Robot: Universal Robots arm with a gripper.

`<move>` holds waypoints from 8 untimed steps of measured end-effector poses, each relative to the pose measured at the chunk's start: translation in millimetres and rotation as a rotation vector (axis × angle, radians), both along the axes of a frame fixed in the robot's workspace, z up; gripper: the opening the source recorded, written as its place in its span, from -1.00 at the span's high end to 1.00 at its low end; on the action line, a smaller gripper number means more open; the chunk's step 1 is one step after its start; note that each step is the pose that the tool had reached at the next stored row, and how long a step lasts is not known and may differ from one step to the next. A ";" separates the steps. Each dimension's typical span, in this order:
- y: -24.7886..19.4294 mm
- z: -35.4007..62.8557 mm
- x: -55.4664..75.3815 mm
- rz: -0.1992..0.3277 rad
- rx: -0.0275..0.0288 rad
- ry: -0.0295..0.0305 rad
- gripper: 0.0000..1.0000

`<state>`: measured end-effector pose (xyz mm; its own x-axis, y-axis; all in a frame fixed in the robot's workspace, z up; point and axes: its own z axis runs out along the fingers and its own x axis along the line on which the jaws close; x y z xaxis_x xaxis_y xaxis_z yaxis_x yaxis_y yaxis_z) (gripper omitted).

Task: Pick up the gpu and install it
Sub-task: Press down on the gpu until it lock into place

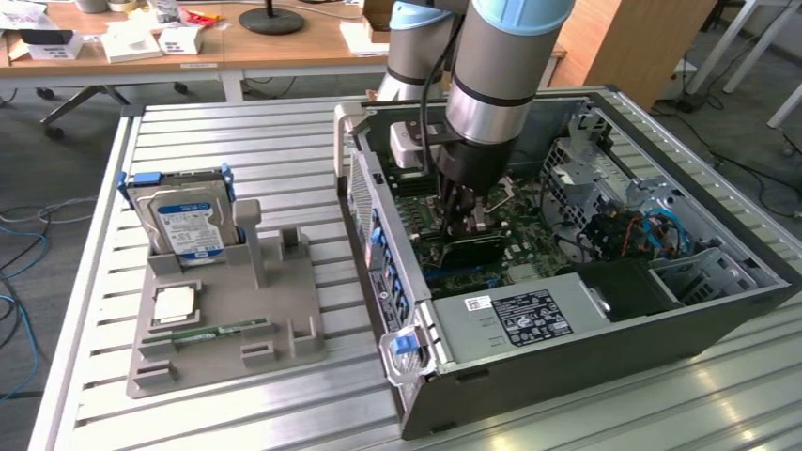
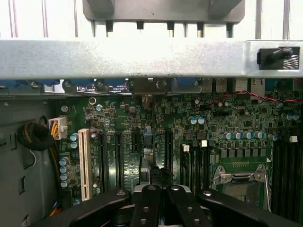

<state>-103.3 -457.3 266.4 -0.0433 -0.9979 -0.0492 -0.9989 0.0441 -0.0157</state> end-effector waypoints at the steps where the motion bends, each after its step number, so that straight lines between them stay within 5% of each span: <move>1: 0.0 0.0 0.0 0.000 0.0000 0.0000 0.79; 8: 0.0 -0.7 0.0 0.000 -0.0002 0.0002 0.79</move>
